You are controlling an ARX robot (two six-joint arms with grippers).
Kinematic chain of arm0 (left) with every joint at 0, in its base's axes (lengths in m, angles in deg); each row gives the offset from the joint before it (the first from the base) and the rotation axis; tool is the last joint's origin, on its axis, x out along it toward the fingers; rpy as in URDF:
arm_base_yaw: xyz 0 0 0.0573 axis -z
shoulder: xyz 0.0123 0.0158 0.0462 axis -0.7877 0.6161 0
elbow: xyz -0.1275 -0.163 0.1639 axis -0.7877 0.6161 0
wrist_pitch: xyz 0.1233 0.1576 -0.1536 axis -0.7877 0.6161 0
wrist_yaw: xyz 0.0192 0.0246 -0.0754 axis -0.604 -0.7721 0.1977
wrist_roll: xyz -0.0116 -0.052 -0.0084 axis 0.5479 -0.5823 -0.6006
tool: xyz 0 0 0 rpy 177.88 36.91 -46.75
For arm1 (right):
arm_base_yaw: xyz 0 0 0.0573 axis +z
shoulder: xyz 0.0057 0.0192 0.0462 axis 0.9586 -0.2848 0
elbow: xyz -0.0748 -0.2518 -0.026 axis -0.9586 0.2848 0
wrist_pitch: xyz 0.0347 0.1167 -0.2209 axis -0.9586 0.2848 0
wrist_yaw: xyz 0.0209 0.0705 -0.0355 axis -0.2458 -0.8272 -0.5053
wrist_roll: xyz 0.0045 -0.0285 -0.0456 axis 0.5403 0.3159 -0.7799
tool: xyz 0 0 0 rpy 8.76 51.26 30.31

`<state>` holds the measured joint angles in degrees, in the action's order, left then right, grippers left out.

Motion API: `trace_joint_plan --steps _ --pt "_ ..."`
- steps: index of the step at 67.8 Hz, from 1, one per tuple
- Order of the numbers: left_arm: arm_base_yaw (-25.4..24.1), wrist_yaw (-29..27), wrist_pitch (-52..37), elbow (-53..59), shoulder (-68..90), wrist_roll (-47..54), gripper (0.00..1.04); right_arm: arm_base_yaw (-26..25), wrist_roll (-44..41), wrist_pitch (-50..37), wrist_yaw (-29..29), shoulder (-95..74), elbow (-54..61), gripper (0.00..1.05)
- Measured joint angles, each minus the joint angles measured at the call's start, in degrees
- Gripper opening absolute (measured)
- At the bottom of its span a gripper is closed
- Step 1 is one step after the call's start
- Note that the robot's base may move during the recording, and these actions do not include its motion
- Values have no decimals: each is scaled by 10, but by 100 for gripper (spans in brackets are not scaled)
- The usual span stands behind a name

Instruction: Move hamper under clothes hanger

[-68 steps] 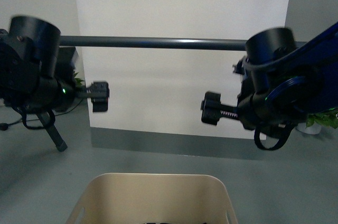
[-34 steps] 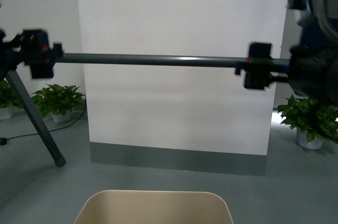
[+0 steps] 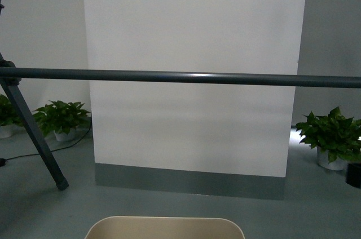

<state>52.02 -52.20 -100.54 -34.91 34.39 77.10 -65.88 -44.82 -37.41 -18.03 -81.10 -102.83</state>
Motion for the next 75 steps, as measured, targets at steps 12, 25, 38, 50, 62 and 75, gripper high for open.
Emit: trace_joint_plan --steps 12,25,38,50,62,75 --pt "0 0 -3 58 -50 1 3 -17 0 -2 -15 54 59 2" --pt "0 0 8 111 -118 2 3 -32 0 12 -30 125 114 2" --pt "0 0 38 150 -186 2 3 -73 0 44 -70 195 152 2" --pt "0 0 74 172 -243 2 3 -75 0 69 -72 246 179 2" --pt "0 0 72 207 -274 2 3 -75 -1 84 -72 288 211 2" --pt "0 0 134 210 -348 2 3 -75 -1 149 -72 365 217 2"
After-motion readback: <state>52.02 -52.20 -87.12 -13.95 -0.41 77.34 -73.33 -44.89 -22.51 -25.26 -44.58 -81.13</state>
